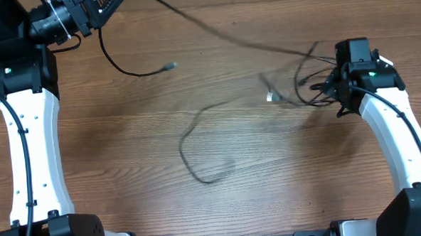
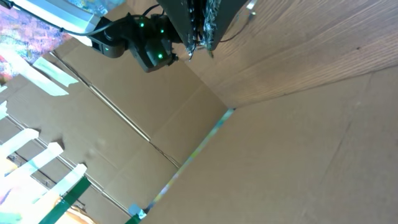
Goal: Untangle cables
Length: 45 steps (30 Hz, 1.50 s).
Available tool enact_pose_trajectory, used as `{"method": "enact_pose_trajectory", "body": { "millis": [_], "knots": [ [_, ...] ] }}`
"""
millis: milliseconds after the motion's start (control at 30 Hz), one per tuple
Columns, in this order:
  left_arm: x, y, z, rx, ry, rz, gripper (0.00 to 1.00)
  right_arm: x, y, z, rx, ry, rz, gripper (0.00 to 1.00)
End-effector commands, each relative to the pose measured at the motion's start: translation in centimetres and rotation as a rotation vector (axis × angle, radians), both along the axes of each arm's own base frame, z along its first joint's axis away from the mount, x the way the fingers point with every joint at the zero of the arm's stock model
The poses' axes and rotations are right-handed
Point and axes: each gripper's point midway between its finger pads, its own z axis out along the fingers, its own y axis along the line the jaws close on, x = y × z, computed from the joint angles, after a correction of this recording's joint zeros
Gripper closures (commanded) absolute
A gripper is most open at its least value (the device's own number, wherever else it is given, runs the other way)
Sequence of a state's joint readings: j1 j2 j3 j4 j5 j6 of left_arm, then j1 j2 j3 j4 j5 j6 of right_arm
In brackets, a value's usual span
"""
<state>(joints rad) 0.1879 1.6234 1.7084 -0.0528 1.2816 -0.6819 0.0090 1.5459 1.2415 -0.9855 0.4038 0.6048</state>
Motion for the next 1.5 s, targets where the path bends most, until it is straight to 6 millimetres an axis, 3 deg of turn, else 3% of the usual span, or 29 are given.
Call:
{"method": "enact_pose_trajectory", "body": {
  "millis": [0,100,233,333,400,500,633,733,800,867,967,1200,1333,1467],
  "knots": [
    [-0.7,-0.2,1.2,0.027,-0.058,0.007,0.96,0.9,2.8,-0.8,0.168,-0.003,0.136,0.0],
    [-0.7,-0.2,1.0,0.027,-0.051,0.008,0.96,2.1,5.3,-0.4,0.264,-0.042,0.292,0.0],
    [-0.7,-0.1,1.0,0.027,-0.05,0.012,0.96,2.8,4.6,0.6,0.261,-0.092,0.246,0.0],
    [-0.7,-0.4,1.1,0.018,-0.036,0.011,0.96,3.6,8.1,1.9,0.458,-0.147,0.347,0.0],
    [-0.7,-0.6,1.5,0.01,-0.031,0.02,0.96,4.3,11.8,3.6,0.646,-0.215,0.468,0.0],
    [-1.0,-0.6,2.5,0.004,-0.044,0.041,0.96,4.1,16.5,6.7,0.821,-0.314,0.751,0.0],
    [-1.9,-0.5,4.6,-0.004,-0.073,0.06,0.96,4.2,17.9,7.4,0.754,-0.365,0.949,0.0],
    [-2.8,-0.2,6.5,-0.012,-0.1,0.083,0.96,5.0,17.1,6.8,0.657,-0.361,0.931,0.0],
    [-3.5,0.1,8.1,-0.024,-0.113,0.095,0.96,6.0,14.9,5.6,0.556,-0.334,0.814,0.0],
    [-4.2,0.7,9.8,-0.032,-0.134,0.113,0.96,6.9,11.6,4.1,0.432,-0.291,0.613,0.0],
    [-5.4,2.4,12.5,-0.03,-0.185,0.162,0.96,6.9,8.5,2.7,0.306,-0.239,0.474,0.0],
    [-8.9,7.4,17.6,-0.022,-0.254,0.308,0.96,6.6,7.5,-0.7,0.258,-0.127,0.475,0.0],
    [-10.8,10.3,18.8,0.013,-0.272,0.39,0.96,5.6,4.7,-4.5,0.148,0.025,0.386,0.0],
    [-11.5,12.8,18.7,0.038,-0.264,0.456,0.96,4.7,3.4,-7.5,0.139,0.126,0.348,0.0]
  ]
}}
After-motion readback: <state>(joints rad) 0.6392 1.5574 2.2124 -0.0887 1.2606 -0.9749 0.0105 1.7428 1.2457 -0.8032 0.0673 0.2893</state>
